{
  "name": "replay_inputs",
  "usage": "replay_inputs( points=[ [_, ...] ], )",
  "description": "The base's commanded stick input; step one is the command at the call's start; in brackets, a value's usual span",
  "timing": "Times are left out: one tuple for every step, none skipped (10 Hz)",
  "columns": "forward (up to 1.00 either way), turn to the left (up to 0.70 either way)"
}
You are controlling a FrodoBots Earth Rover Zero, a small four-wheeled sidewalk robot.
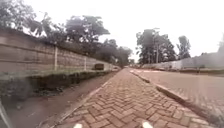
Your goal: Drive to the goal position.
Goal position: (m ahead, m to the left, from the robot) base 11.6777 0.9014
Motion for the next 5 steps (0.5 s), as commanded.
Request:
replay_inputs(
  points=[
    [0.7, -0.08],
    [0.7, -0.28],
    [0.7, -0.35],
    [0.7, -0.35],
    [0.7, -0.29]
  ],
)
